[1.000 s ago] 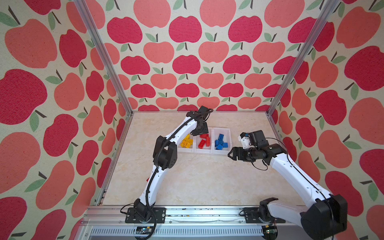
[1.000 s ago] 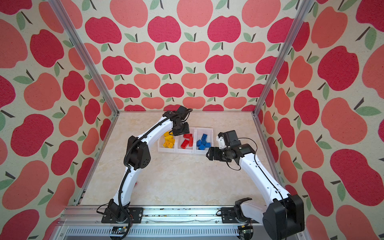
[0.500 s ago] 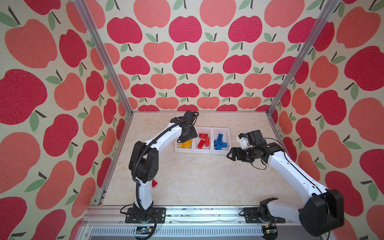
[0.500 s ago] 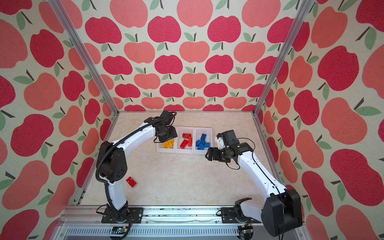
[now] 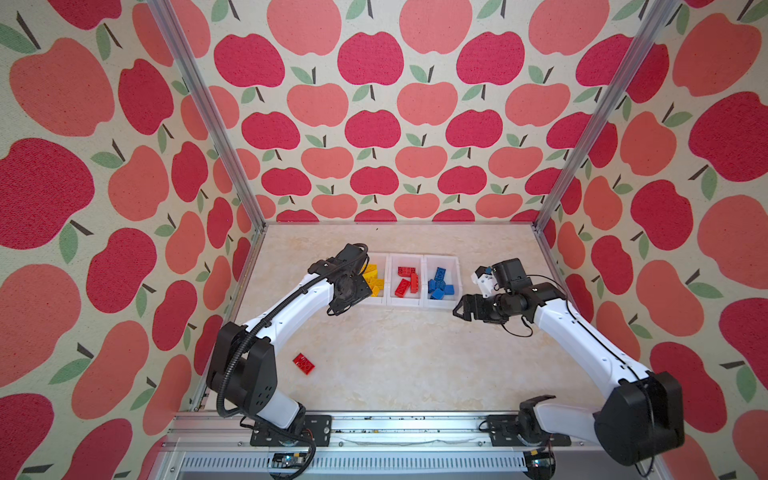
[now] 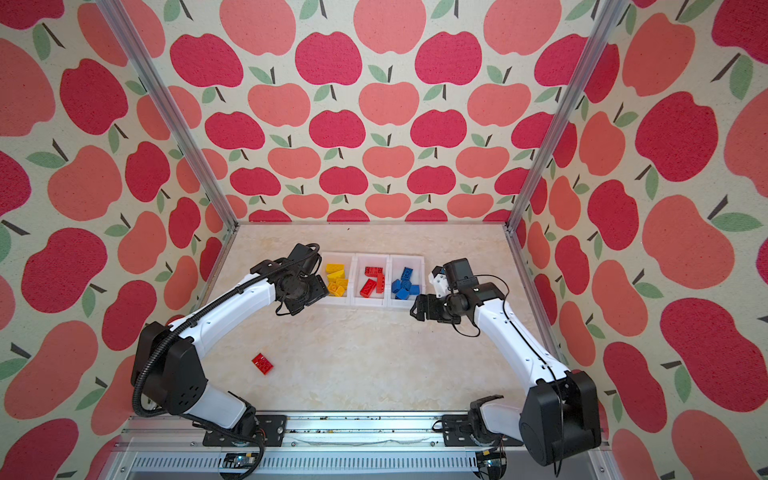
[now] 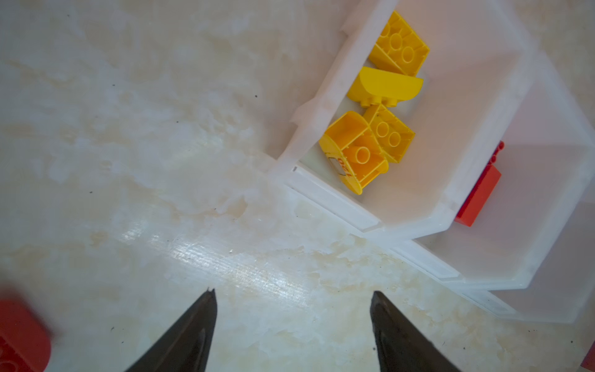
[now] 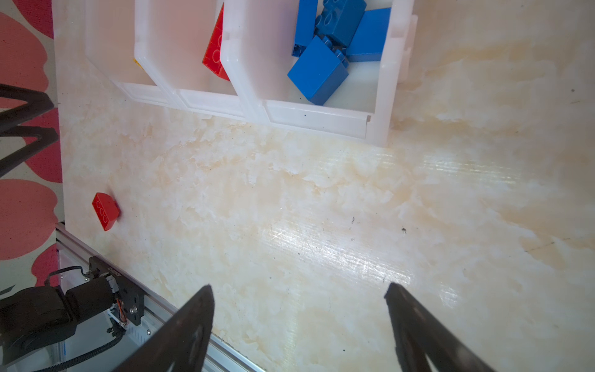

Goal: Sort the legos into containers by color
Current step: 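Move the left gripper back down over the red curved brick on the table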

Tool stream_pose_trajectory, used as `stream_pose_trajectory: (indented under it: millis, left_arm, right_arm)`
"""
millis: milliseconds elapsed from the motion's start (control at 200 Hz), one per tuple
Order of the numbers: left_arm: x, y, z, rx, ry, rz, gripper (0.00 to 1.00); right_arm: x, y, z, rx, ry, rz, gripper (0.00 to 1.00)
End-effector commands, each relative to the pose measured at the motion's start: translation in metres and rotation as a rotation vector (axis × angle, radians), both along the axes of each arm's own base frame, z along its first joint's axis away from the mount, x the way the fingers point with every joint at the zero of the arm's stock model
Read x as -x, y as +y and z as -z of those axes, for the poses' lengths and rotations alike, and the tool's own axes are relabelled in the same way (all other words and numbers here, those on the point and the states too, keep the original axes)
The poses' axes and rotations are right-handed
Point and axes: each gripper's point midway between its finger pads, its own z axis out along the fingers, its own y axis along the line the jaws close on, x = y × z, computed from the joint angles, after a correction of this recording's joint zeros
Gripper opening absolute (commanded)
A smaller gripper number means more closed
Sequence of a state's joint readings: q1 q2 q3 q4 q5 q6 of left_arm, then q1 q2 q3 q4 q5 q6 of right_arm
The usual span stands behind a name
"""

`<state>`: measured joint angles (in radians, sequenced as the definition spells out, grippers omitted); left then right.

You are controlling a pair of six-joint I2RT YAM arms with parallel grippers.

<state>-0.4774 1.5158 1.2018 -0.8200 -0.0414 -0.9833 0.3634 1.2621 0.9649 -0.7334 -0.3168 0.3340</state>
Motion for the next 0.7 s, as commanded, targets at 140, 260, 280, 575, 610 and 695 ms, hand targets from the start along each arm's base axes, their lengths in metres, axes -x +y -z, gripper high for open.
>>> stream_pose_trajectory:
  millis: [140,260,280,575,610,695]
  left_arm:
    - [0.062,0.060,0.018,-0.122,0.136,-0.154,0.81]
    - [0.089,0.079,0.027,-0.140,0.192,-0.215,0.83]
    - [0.093,0.081,0.029,-0.136,0.200,-0.226,0.83]
    - [0.127,0.104,0.054,-0.094,0.297,-0.332,0.83]
    - [0.129,0.106,0.056,-0.098,0.303,-0.332,0.83]
    - [0.135,0.110,0.061,-0.105,0.331,-0.341,0.83]
  right_arm:
    - [-0.001,0.002,-0.004,-0.014,0.004,-0.016,0.86]
    - [-0.001,0.003,-0.004,-0.018,0.003,-0.016,0.86]
    - [-0.001,0.003,-0.004,-0.019,0.002,-0.015,0.86]
    - [-0.005,0.006,-0.003,-0.029,0.007,-0.010,0.86]
    - [-0.006,0.005,-0.003,-0.029,0.006,-0.008,0.86]
    - [-0.007,0.006,-0.003,-0.028,0.006,-0.008,0.86]
